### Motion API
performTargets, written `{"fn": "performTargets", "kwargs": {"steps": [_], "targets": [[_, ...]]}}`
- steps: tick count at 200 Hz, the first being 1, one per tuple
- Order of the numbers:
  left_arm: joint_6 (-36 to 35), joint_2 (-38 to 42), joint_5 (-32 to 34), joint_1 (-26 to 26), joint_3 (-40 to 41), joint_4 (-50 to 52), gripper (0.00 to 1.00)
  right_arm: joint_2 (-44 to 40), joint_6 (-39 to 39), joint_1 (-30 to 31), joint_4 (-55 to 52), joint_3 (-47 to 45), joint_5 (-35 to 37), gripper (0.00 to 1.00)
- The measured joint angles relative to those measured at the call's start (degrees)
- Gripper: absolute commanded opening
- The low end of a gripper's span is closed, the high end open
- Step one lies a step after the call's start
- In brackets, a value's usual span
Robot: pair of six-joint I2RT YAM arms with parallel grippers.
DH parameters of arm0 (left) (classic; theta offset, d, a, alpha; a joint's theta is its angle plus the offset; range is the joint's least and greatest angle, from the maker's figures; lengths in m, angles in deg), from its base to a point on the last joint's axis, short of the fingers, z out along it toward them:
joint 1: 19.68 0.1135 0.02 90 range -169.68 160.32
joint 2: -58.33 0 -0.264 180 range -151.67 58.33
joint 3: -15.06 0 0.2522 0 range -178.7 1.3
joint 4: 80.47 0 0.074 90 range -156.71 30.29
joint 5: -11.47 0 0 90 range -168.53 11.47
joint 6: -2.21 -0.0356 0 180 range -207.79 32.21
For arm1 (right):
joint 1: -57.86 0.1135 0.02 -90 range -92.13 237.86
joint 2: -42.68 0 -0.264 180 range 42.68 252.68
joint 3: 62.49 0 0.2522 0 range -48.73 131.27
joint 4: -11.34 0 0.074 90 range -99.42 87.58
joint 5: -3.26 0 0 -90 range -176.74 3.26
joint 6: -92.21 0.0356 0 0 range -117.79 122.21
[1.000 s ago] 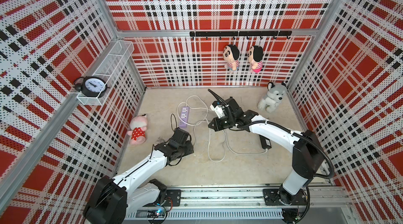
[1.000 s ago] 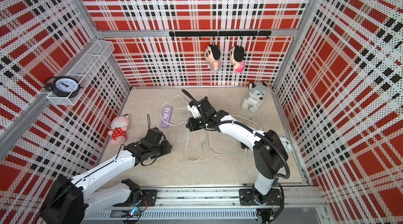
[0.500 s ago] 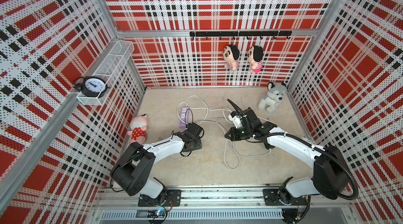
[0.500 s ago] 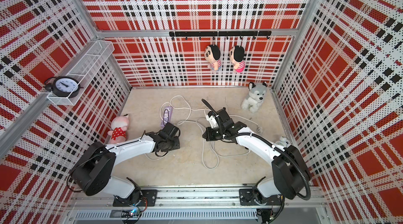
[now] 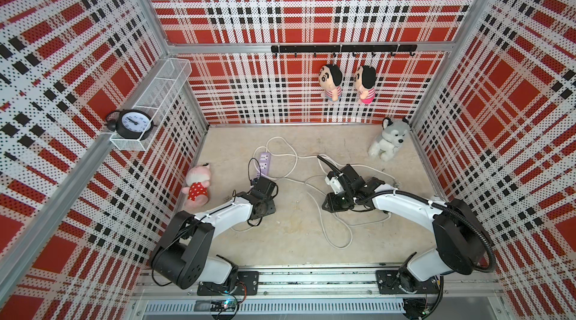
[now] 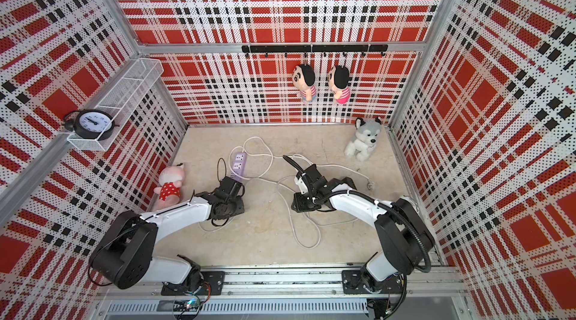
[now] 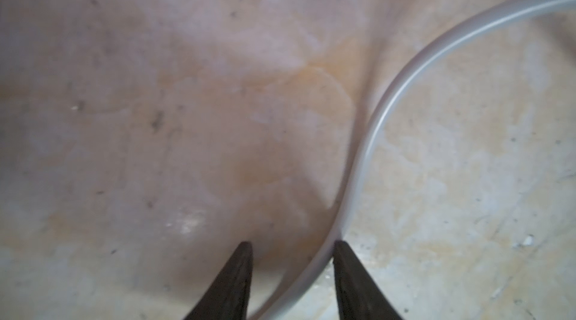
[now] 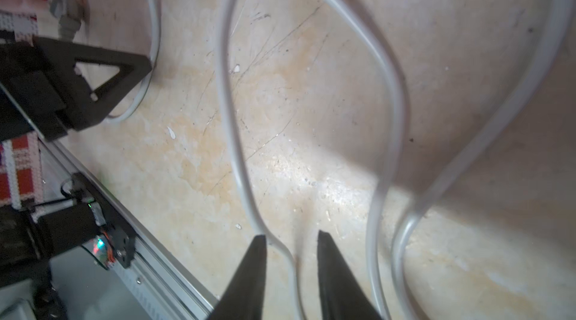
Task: Unwrap the cord wrapped around the power strip
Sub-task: Adjust the power cord at the center of the board, then reset both arms
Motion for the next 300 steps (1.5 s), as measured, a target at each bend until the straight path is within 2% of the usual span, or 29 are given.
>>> {"fn": "performTargets", "kwargs": {"steps": [30,55,66,79,83,88,91,95,105,111,141,161,186,210,248,300], "targets": [[-0.5,2.3,0.5,2.3,0.9,2.5,0.48,0.9,-0.5,0.0,-0.8,4.5,1.7,0.4],[-1.5,3.9,0.4,2.5,0.2,4.1,0.62,0.4,-1.8,-0.6,-0.8,7.2,2.8,0.41],[-1.8,4.5,0.3,2.3,-1.0,5.1,0.67,-0.4,-2.4,-1.5,-0.9,7.3,3.1,0.45],[-2.4,5.3,0.4,1.7,-3.2,6.1,0.75,-2.1,-3.3,-3.5,-1.3,7.2,3.8,0.56],[-2.7,5.6,0.5,1.4,-4.1,6.5,0.78,-2.8,-3.5,-4.3,-1.4,7.1,4.1,0.63],[-2.8,5.9,0.6,1.1,-5.2,6.9,0.82,-3.6,-4.2,-5.2,-1.5,7.1,4.5,0.79],[-3.2,6.1,0.8,0.9,-6.0,7.1,0.84,-4.4,-4.0,-6.2,-1.5,7.0,5.0,0.94],[-3.4,6.4,0.9,0.6,-7.1,7.5,0.87,-5.2,-4.9,-7.0,-1.5,7.0,5.6,1.0],[-3.9,7.1,1.7,-0.1,-9.6,8.2,0.97,-8.0,-5.8,-10.0,-0.8,6.3,7.3,1.0],[-4.5,7.6,2.4,-0.5,-11.2,8.5,1.0,-9.7,-6.5,-11.9,-0.2,5.7,8.4,1.0],[-7.9,9.6,9.7,-1.2,-16.8,7.8,0.98,-17.9,-9.5,-21.9,5.5,0.6,15.3,1.0],[-12.0,10.9,16.9,-0.9,-16.3,3.0,0.98,-21.1,-13.3,-27.1,12.1,-5.4,20.3,1.0],[-17.9,13.1,24.4,1.7,-8.9,-8.7,0.98,-22.0,-18.0,-31.6,19.9,-13.5,23.8,1.0],[-22.7,14.6,28.1,4.3,1.0,-20.7,0.98,-21.9,-22.0,-33.0,28.4,-20.8,27.0,1.0],[-28.1,14.4,30.7,7.1,14.5,-38.4,0.98,-19.0,-24.0,-33.0,43.7,-28.9,28.4,1.0],[-33.8,12.2,29.5,10.5,22.8,-58.4,0.98,-12.0,-26.9,-33.0,68.5,-38.5,26.9,1.0]]}}
